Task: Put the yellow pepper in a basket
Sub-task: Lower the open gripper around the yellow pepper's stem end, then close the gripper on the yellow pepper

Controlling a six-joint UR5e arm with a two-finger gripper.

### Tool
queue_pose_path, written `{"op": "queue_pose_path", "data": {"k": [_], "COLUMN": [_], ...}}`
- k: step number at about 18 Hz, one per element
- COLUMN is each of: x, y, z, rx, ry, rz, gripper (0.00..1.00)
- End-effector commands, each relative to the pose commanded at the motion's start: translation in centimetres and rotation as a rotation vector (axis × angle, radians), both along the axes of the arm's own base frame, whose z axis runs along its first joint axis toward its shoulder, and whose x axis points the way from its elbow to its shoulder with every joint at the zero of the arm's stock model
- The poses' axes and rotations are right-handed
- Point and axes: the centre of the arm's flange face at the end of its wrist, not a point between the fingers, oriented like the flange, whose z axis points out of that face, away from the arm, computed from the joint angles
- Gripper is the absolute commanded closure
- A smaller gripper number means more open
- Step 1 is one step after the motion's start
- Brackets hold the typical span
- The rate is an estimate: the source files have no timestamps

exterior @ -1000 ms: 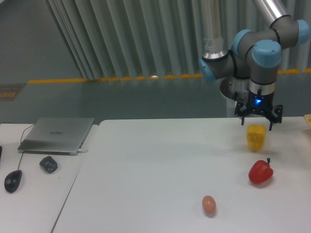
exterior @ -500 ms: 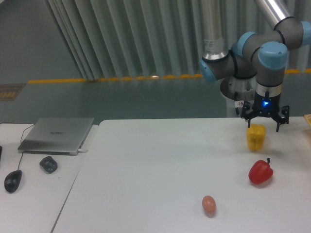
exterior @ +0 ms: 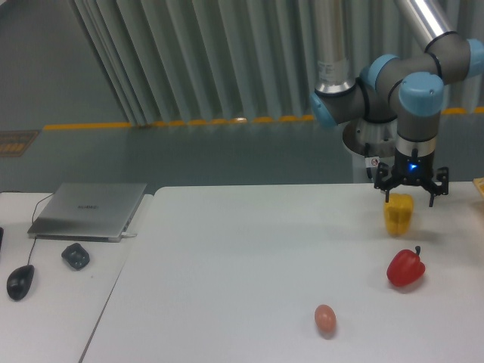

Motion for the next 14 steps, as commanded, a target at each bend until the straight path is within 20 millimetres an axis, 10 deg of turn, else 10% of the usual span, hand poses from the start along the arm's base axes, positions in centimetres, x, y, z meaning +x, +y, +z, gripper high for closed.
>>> {"op": "queue_pose_path", "data": {"k": [14], "x": [0.8], "y": [2.2], "z": [-3.0], "rx": [-0.135], "ry": [0.026], "rz": [-0.006], "gripper": [0.00]}}
